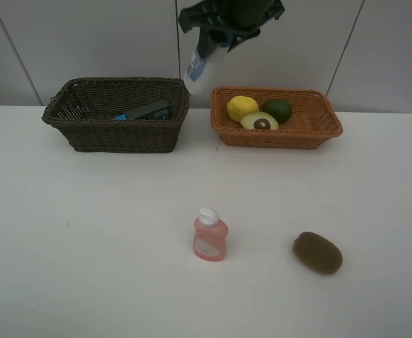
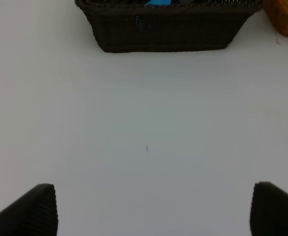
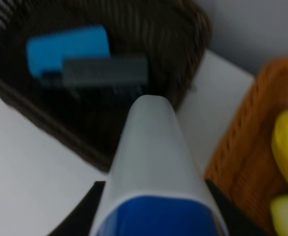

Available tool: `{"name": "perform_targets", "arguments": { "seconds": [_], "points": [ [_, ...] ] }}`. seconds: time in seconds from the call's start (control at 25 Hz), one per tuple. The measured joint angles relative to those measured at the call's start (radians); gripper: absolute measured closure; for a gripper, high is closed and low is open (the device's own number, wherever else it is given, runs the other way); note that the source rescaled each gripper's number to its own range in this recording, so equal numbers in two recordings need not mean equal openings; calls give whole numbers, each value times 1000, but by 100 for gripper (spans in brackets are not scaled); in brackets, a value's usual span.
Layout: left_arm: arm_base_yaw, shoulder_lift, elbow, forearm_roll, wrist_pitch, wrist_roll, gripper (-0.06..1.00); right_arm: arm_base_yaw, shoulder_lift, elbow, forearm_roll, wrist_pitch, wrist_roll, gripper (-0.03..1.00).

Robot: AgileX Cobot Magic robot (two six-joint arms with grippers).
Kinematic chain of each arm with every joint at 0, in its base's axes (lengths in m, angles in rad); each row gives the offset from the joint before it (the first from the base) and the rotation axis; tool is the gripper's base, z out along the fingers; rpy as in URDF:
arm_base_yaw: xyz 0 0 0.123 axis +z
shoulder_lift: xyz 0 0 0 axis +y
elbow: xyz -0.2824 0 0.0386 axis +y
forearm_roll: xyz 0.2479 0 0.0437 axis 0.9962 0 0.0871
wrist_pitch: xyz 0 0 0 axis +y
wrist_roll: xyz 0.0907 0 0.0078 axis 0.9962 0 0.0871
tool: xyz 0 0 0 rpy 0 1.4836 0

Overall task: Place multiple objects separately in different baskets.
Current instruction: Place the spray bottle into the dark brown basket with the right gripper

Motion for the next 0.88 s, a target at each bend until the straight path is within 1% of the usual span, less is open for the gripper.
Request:
{"name": "perform_targets", "arguments": {
  "seconds": [0.04, 0.16, 0.28, 0.36, 0.44, 0.48, 0.56, 0.72, 0.84, 0.88],
  "points": [
    [0, 0, 0, 0, 0, 0, -5, 0, 6, -7, 49, -58, -18, 90],
    [0, 0, 0, 0, 0, 0, -5, 0, 49, -13, 212, -271, -85, 90],
    [0, 0, 0, 0, 0, 0, -5, 6, 138, -13, 392, -472, -157, 90],
    [0, 0, 0, 0, 0, 0, -5, 15, 216, -13, 494, -591, -204, 90],
    [0, 0, 0, 0, 0, 0, -5, 36, 290, -13, 570, -690, -238, 90],
    [0, 0, 0, 0, 0, 0, -5, 47, 327, -13, 598, -721, -247, 90],
    [0, 0, 0, 0, 0, 0, -5, 76, 386, -13, 623, -769, -254, 90],
    [0, 0, 0, 0, 0, 0, -5, 128, 445, -13, 613, -821, -259, 90],
    [0, 0, 0, 0, 0, 0, -5, 141, 457, -13, 600, -846, -260, 90],
    [0, 0, 0, 0, 0, 0, -5, 141, 457, -13, 599, -856, -260, 82]
  ]
}}
